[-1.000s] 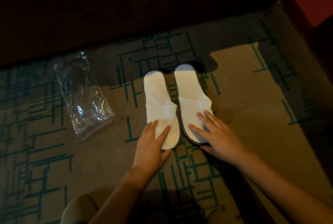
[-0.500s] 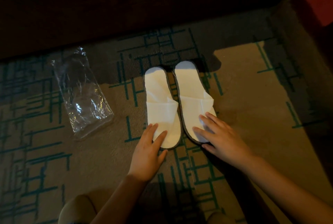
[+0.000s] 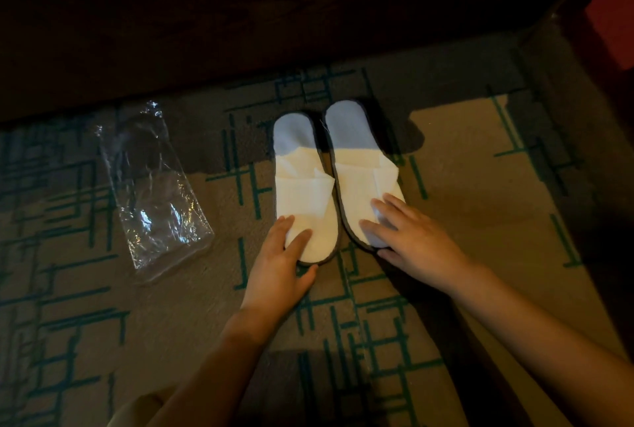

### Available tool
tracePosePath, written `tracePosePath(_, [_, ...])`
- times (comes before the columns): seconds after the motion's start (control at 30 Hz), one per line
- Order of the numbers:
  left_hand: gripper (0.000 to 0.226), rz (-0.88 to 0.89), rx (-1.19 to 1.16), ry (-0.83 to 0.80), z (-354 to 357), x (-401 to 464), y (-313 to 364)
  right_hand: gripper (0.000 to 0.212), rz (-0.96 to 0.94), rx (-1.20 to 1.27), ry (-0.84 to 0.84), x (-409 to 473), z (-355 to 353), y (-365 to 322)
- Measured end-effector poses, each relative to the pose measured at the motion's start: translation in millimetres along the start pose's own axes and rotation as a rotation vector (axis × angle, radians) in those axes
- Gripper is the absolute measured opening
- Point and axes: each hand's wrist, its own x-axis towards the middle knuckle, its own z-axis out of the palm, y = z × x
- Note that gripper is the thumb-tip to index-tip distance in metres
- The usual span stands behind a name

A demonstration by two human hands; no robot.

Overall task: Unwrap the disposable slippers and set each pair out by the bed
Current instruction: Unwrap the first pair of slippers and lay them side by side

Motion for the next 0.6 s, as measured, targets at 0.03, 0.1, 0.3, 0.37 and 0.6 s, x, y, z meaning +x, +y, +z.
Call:
tracePosePath(0.03, [0.058, -0.006, 0.003, 0.005, -0.3, 3.5, -0.7, 0.052, 0.004, 0.006, -0.006, 4.4, -1.7, 1.1])
tracePosePath(0.1, [0.057, -0.019, -0.001, 0.020, -0.8, 9.8, -1.3, 0.053, 0.015, 0.005, -0.026, 14.2, -6.6, 2.7])
tracePosePath(0.3, [0.062, -0.037, 0.019, 0.080, -0.9, 24.8, -2.2, 0.053, 0.009, -0.026, 0.029, 28.8, -16.3, 4.3])
tracePosePath(0.37, [0.064, -0.044, 0.018, 0.083, -0.5, 24.8, -1.7, 0.051, 0.012, -0.041, 0.059, 26.8, -12.4, 3.2])
tracePosePath(0.6, [0.061, -0.073, -0.015, 0.077, 0.8, 33.4, -3.5, 0.046, 0.043, -0.032, 0.093, 33.2, -9.0, -0.3])
